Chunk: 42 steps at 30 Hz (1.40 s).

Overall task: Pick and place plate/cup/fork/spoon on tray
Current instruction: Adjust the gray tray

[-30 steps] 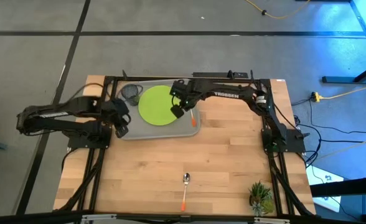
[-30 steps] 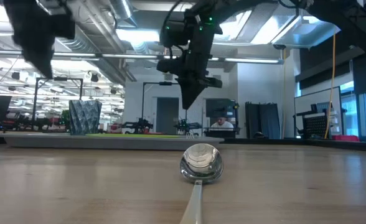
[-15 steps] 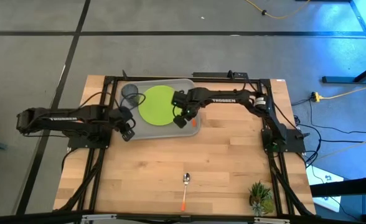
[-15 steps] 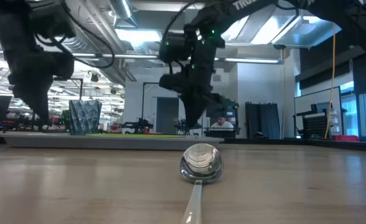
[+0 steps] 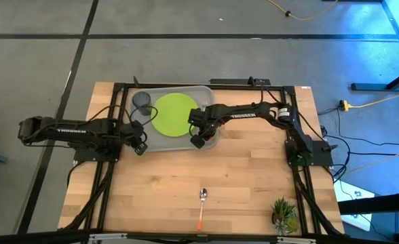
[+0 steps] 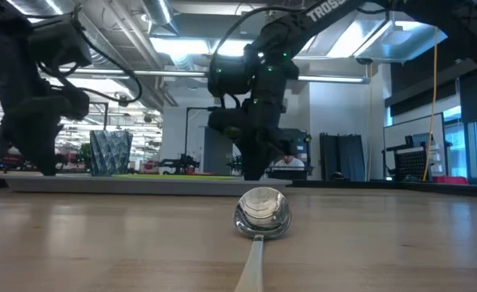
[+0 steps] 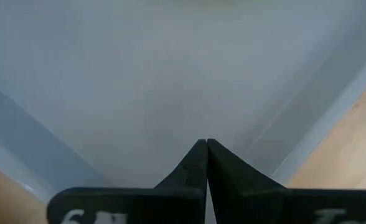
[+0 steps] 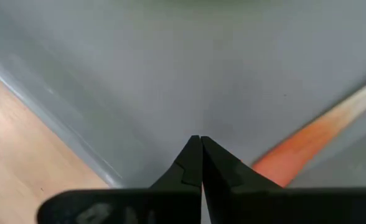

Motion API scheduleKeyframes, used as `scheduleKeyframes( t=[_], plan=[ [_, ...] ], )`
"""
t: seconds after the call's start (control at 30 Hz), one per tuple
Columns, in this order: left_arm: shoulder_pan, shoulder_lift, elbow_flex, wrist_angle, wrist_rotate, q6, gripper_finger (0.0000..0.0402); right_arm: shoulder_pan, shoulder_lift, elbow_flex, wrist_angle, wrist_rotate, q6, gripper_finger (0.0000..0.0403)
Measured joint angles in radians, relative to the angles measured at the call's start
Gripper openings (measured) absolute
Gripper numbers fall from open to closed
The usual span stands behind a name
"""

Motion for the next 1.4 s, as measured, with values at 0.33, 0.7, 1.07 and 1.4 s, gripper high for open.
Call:
scheduleKeyframes(
  t=[0.33,0.7,1.07,1.4],
  plan=[
    [-0.032,0.000,-0.003,0.002,-0.022,-0.017,0.0000,0.036,-0.011,-0.074,0.041,-0.035,0.041,0.0001],
    [-0.099,0.015,-0.003,0.021,-0.030,-0.098,0.0000,0.089,-0.007,-0.089,0.000,-0.077,0.042,0.0001],
    [-0.159,0.015,-0.003,0.029,-0.034,-0.166,0.0000,0.146,-0.006,-0.091,-0.115,-0.088,0.046,0.0003],
    [-0.172,0.013,-0.003,0.029,-0.033,-0.174,0.0000,0.202,-0.005,-0.093,-0.201,-0.092,0.046,0.0004]
  ],
)
